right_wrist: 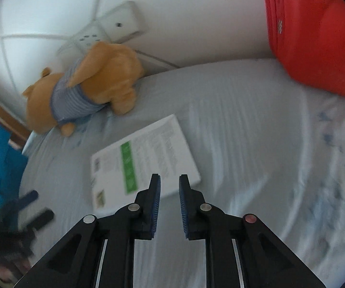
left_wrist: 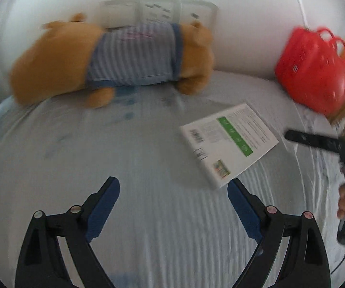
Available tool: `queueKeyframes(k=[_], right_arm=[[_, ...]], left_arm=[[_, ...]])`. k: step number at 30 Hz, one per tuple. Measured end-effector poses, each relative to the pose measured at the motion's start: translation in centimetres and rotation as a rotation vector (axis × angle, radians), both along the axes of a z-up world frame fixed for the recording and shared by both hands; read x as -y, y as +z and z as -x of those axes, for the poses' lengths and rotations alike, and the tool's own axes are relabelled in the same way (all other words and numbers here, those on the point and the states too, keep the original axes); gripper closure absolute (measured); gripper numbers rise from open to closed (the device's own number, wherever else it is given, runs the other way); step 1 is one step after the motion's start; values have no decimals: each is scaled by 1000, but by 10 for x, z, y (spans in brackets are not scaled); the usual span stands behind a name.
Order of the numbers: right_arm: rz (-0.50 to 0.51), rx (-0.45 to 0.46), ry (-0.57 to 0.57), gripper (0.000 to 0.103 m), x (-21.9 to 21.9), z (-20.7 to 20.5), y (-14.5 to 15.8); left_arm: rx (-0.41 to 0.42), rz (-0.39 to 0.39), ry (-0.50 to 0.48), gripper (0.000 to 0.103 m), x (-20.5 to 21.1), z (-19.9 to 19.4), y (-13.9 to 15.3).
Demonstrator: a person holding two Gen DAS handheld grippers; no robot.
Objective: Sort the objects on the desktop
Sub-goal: 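Grasp the white booklet with the right tool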
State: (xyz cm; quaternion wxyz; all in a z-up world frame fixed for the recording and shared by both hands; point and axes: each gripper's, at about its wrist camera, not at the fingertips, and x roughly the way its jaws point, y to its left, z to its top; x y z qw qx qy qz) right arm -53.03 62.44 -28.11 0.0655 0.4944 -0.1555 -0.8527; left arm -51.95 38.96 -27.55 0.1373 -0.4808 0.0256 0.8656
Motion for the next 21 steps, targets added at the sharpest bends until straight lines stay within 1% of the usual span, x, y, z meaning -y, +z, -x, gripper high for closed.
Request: queueKeyframes(k=[3,5,7,8,11,12,13,14,15,16,17,18,19,20,21], right_arm=[[1,31,-2,87,-6,24,-22],[6,20,-3,87,-10,32,-26],[25,21,0,87,-12,38,-31],[33,16,7,86,-12,40,-32],[54,15,44,81,-8,43,-33],[63,21,67,76,-4,42,-34],[66,19,81,70,0,41,-35],[69,16,94,67,3,40,-36],[67,11,99,63,5,40,-37],[73,10,93,62,4,41,-39],[71,12,90,62,6,40,-40],[69,15,88,62,7,38,-40],[62,18,97,60,12,35,-40],[55,21,108,56,16,31,-39],[48,24,118,56,21,28,-38]], left_arm=[[15,15,-71,10,-27,13,-24],[19,22,-99,10,-39,20,-36],[22,20,-106,10,-43,26,-41],[24,18,-108,9,-44,28,-44],[25,-10,-103,4,-42,34,-46],[34,-26,-105,0,-41,36,-48],[42,-43,-105,0,-41,37,-50],[39,-66,-100,0,-39,38,-51],[27,-67,-103,0,-39,37,-51],[16,-69,-106,0,-39,36,-52],[6,-71,-107,1,-38,35,-52],[0,-74,-111,6,-38,34,-52],[-4,-76,-114,7,-37,32,-52],[1,-78,-106,9,-35,31,-52],[0,-75,-95,11,-32,30,-51]])
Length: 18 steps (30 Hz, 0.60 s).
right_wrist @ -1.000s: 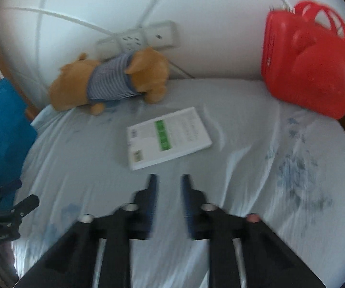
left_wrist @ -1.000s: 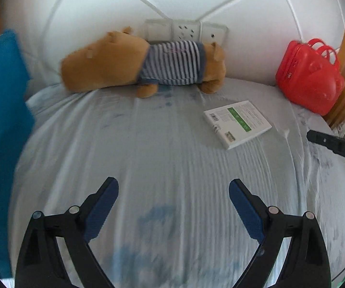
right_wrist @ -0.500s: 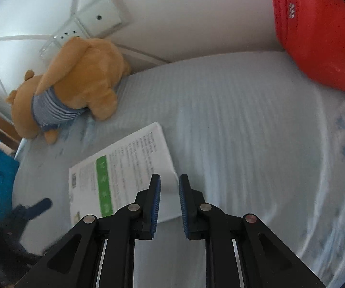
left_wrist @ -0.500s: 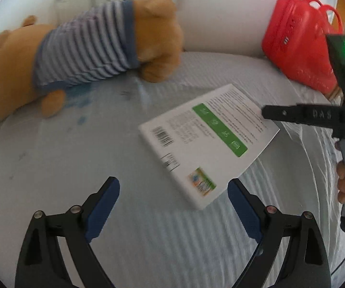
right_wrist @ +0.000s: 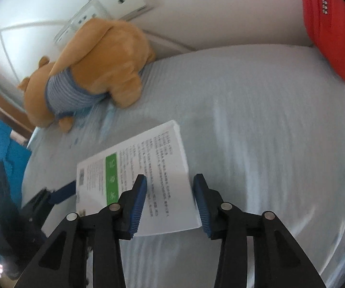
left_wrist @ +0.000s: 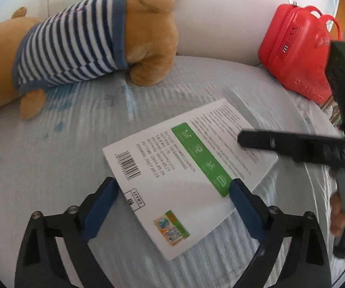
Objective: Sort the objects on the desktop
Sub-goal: 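Grasp the white booklet with the right tool, then carry the white booklet with the right tool over the blue crate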
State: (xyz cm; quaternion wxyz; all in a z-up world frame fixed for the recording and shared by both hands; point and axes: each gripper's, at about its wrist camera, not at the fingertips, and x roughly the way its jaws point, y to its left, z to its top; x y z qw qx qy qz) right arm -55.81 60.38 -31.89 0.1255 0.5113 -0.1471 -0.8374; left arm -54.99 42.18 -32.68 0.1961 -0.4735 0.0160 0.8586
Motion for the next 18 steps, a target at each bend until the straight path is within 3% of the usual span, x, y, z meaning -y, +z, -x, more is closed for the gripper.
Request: queueKeyframes(k=[4,9,18], right_arm=[[57,6,27,56,9,-19,1],[112,-45,42,56,23,-43,17],[110,-248,127,56,64,-80,120]], left_arm=[[-7,6,43,18,21,-13,7],[-97,38,43,19,38,-39,37],[-284,40,134,19,84,-89,140]])
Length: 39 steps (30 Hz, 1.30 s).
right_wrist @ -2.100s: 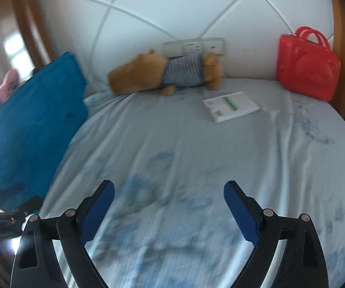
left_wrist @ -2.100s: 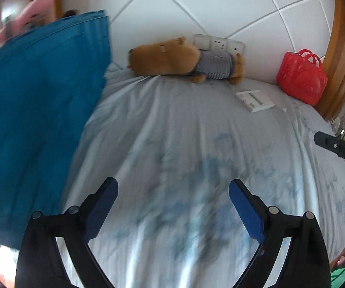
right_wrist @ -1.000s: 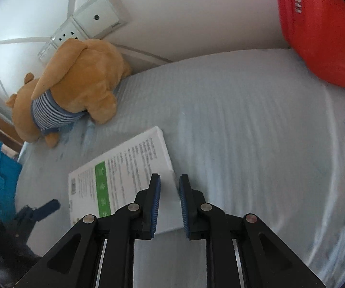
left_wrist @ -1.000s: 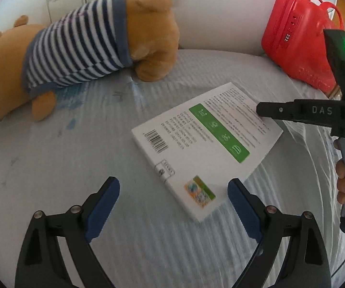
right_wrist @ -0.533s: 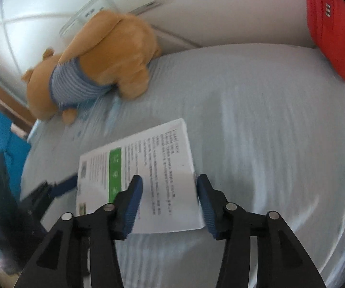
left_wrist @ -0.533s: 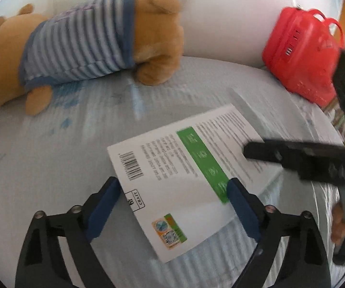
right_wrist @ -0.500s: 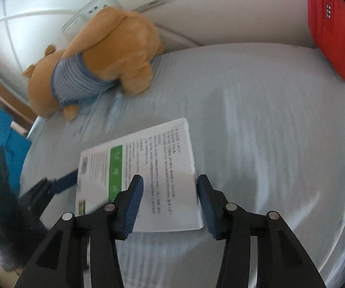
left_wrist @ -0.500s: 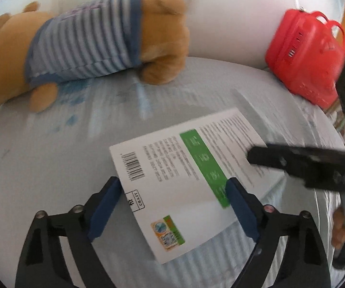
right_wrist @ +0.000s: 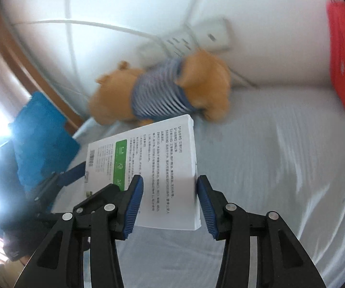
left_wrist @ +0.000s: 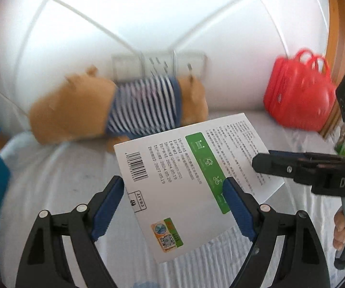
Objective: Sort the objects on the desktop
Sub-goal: 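Carry the white booklet with the right tool over the blue crate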
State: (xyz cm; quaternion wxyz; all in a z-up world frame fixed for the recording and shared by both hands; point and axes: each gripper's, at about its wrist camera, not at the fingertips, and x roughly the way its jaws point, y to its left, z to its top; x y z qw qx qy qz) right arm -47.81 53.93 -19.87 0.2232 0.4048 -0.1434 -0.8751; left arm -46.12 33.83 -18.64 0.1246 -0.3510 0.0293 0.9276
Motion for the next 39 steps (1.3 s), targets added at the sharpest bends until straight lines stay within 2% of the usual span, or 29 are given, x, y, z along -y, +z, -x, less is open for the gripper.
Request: queueKeyframes(k=[5,11,16,20,24,28,30,34,39], right_arm=[[-5,-120,51,56,36,-29,60],[35,-259,150,56,87,-68,133],[76,-358,277,56,157,-95,189],[110,-422,384,56,222,-115,226],[152,-451,495,56,317,-127,245],[187,-430,565,56,402,-129,243],[202,-417,599,56,444,-130,243],[222,-369,616,56,514,-102,233],[206,-261,603,56,570,-58,214]], left_arm=[[-94,12,75,22,29,-34,57],[-225,39,187,22,71,-90,125],[-329,81,320,22,131,-141,181],[-381,112,442,22,200,-177,215],[-406,153,559,22,279,-205,239],[-397,182,639,22,361,-220,252],[-384,202,662,22,390,-216,252],[-339,205,694,22,446,-202,250],[-243,192,704,22,489,-170,233]])
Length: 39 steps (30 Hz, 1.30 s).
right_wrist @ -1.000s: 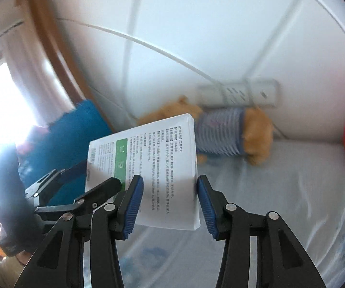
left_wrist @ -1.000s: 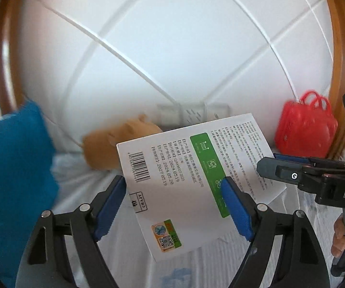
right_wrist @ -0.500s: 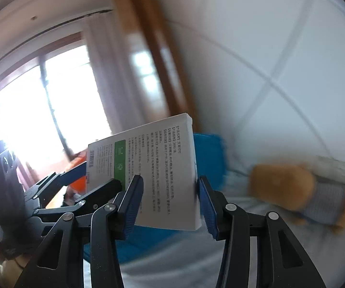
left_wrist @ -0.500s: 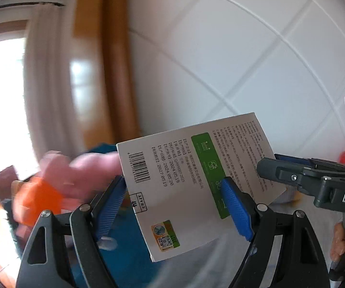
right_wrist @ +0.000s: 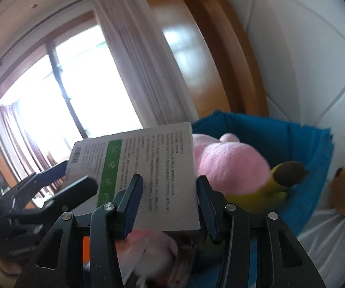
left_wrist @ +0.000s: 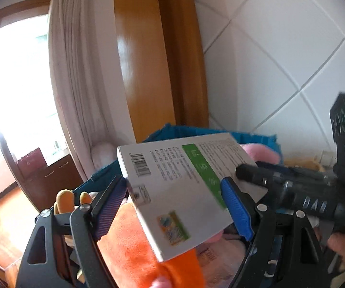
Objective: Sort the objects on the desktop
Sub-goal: 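Carry the white booklet with the right tool over the blue crate, then open the right tool to drop the booklet into the crate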
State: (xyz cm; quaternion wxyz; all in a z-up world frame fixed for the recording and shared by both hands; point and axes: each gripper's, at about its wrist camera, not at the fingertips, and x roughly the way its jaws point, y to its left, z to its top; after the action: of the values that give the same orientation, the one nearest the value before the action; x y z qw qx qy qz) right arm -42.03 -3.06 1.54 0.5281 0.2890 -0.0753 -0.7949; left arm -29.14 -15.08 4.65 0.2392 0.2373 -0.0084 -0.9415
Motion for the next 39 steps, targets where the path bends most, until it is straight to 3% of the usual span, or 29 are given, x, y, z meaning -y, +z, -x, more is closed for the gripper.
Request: queueKeyframes(k=[5,10,12,17,18,20,21,26,39], right_arm=[[-46,4,-10,55,2,4,2],[-72,-72,-38,40,-8,-13,17],[-77,-82,-45,38,-13,-20,19],[-84,-87,-79,37,-29,-35,20],[-79,-89,-81,34,-33,-37,21],[-84,-109,-88,16,-38,-49,23],[-96,-129,-99,1,-41,-58,24],[-176,-204,-140,0,-56,-103,24],[-300,-255,-446,0,-137,-216,12]], left_arm=[[-7,-47,-44,16,9,2,-7],[-20,-48,-64,6,-5,-14,-3],[-30,-50,-65,0,-10,-23,-1],[-29,-47,-64,0,-15,-43,1],[-28,-48,-65,0,-18,-47,1],[-24,-49,-69,0,-22,-57,0],[-23,-53,-70,0,-24,-62,0],[-10,-67,-71,0,-35,-92,-5],[-2,-111,-190,0,-89,-154,-19]])
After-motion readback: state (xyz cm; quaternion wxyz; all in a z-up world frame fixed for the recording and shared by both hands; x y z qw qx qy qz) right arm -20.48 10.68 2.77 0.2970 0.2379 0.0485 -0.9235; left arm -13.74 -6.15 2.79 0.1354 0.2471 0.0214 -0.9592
